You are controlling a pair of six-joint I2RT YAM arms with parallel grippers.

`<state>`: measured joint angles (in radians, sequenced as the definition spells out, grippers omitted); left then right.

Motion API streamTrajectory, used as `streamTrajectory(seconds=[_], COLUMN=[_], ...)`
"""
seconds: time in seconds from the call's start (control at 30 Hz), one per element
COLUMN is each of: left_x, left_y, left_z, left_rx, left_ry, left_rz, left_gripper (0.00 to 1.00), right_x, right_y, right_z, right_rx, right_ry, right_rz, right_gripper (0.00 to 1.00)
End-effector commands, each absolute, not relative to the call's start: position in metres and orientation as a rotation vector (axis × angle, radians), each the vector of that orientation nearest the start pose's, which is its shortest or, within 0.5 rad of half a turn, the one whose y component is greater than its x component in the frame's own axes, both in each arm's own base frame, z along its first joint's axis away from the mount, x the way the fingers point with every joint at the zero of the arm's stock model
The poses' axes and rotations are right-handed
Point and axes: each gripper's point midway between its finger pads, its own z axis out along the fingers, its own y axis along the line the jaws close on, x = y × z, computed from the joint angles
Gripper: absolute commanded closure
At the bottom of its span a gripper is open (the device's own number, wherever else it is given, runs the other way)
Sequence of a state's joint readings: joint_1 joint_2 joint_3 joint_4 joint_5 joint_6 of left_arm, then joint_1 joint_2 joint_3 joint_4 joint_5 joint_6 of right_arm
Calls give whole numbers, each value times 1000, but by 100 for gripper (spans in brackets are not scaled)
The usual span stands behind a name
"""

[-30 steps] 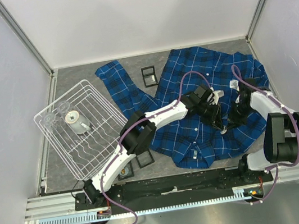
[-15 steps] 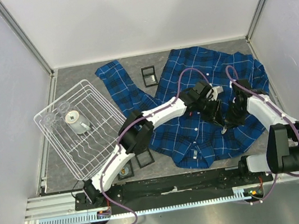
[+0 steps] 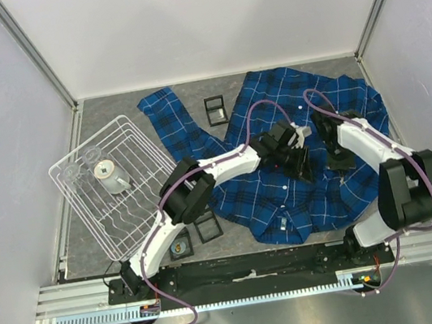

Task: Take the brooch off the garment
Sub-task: Remove the brooch from the clothes, then close the brooch.

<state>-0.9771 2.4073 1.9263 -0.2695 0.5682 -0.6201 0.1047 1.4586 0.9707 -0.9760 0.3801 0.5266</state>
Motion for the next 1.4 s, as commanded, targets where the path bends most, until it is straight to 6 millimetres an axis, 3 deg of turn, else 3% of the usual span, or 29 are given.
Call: streamTrajectory(seconds=[0.0, 0.07, 0.13, 0.17, 0.23, 0.27, 0.33, 0.37, 0.4, 0.43, 0.47, 0.5, 0.53, 0.57, 0.6, 0.63, 0.67, 0.7, 0.73, 0.77, 0.8, 0.83, 0.97, 1.13, 1.2, 1.27, 1.37], left_x=[238, 235, 233, 232, 230, 227, 220, 215, 209, 207, 209, 205, 204, 216, 207, 202, 214, 208, 207, 222, 225, 224, 224, 206, 203, 199, 195], left_y=[-540, -541, -540, -543, -541, -535, -526, -518, -505, -496, -481, -462, -448, -427, -407, -391, -372, -362, -347, -331, -324, -316, -299, -293, -292, -291, -289], left_z=[12, 27, 54, 93, 133, 172, 211, 219, 259, 270, 267, 300, 292, 300, 325, 311, 311, 315, 305, 299, 299, 287, 277, 271, 267, 264, 256], left_rx=[758, 765, 771, 786, 801, 802, 806, 803, 800, 802, 779, 769, 756, 711, 735, 740, 712, 746, 703, 628, 611, 555, 557, 683, 714, 723, 704], left_ry=[2587, 2569, 2538, 2460, 2385, 2320, 2261, 2254, 2165, 2133, 2154, 2083, 2111, 2097, 2012, 2036, 2022, 1985, 2014, 2036, 2018, 2061, 2072, 2064, 2070, 2093, 2153], left_rz=[-1266, -1305, -1347, -1392, -1435, -1467, -1519, -1517, -1528, -1515, -1486, -1496, -1483, -1473, -1526, -1546, -1555, -1615, -1616, -1598, -1618, -1650, -1788, -1875, -1879, -1896, -1906], left_gripper=[69, 68, 65, 60, 55, 50, 48, 46, 46, 45, 44, 44, 44, 44, 41, 33, 6, 4, 3, 3, 5, 9, 33, 38, 43, 57, 59], right_x=[220, 230, 246, 258, 272, 287, 296, 305, 310, 312, 321, 312, 306, 306, 285, 279, 266, 256, 248, 246, 234, 228, 216, 199, 201, 202, 203], right_y=[-60, -61, -53, -48, -30, -7, 13, 38, 53, 67, 93, 128, 151, 177, 204, 217, 240, 252, 261, 271, 275, 280, 291, 303, 304, 303, 302], right_z=[92, 102, 117, 128, 130, 137, 143, 149, 153, 157, 167, 171, 181, 194, 199, 202, 206, 208, 211, 223, 227, 233, 239, 236, 237, 238, 238], right_rx=[639, 666, 678, 681, 534, 479, 359, 283, 205, 103, 15, -103, -195, -305, -434, -507, -620, -677, -708, -748, -746, -776, -868, -964, -973, -973, -972], right_ry=[2705, 2666, 2624, 2572, 2594, 2570, 2571, 2553, 2541, 2521, 2457, 2432, 2378, 2279, 2233, 2201, 2159, 2135, 2113, 2029, 2021, 1978, 1930, 1922, 1917, 1915, 1914], right_rz=[-954, -951, -840, -734, -537, -322, -173, -10, 87, 175, 331, 574, 728, 854, 1057, 1107, 1145, 1183, 1239, 1303, 1407, 1449, 1531, 1585, 1561, 1552, 1532], right_gripper=[100, 100, 100, 100, 100, 100, 100, 100, 100, 100, 100, 100, 100, 100, 100, 100, 100, 100, 100, 100, 100, 100, 100, 100, 100, 100, 100])
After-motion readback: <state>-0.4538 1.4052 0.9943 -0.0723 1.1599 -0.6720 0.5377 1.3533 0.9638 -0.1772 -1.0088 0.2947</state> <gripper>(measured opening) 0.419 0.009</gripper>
